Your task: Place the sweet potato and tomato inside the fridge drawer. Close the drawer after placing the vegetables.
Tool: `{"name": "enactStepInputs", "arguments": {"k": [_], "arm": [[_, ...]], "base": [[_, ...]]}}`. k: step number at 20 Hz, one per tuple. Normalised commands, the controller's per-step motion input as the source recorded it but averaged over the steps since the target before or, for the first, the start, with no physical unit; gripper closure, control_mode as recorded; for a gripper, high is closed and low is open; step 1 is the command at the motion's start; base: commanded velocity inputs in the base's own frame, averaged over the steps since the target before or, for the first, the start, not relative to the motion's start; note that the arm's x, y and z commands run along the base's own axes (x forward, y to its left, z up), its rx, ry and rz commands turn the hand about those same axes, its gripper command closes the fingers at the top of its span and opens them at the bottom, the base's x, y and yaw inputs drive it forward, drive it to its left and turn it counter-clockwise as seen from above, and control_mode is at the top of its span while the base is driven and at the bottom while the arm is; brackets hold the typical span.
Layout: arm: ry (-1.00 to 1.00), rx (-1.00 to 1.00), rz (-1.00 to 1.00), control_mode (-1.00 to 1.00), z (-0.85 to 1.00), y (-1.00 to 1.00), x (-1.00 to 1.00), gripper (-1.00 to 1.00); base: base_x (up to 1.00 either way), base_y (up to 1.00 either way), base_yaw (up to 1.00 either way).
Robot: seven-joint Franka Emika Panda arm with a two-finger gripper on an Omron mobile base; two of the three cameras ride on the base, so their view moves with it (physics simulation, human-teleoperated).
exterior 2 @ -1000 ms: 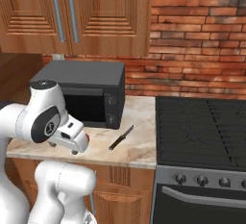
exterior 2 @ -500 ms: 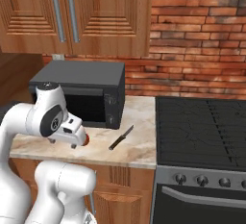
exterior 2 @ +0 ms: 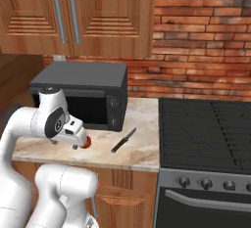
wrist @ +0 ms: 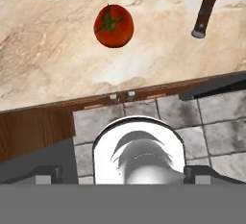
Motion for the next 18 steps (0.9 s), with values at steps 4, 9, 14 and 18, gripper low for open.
{"name": "enactStepInputs", "arguments": {"k": [4,9,14,18], "arm": [[0.04,0.00,0.00,-1.00,-0.25,-0.01,0.69,-1.00],[0.00,0.00,0.00,-1.00,-0.33,0.14,0.40,-1.00],[0.00,0.00,0.00,-1.00,-0.37,0.05,0.17,-1.00],[0.00,0.00,0.00,-1.00,-0.39,0.00,0.37,-1.00]], "base": [[0.00,0.00,0.00],[0.00,0.00,0.00],[0.00,0.00,0.00],[0.00,0.00,0.00]]}}
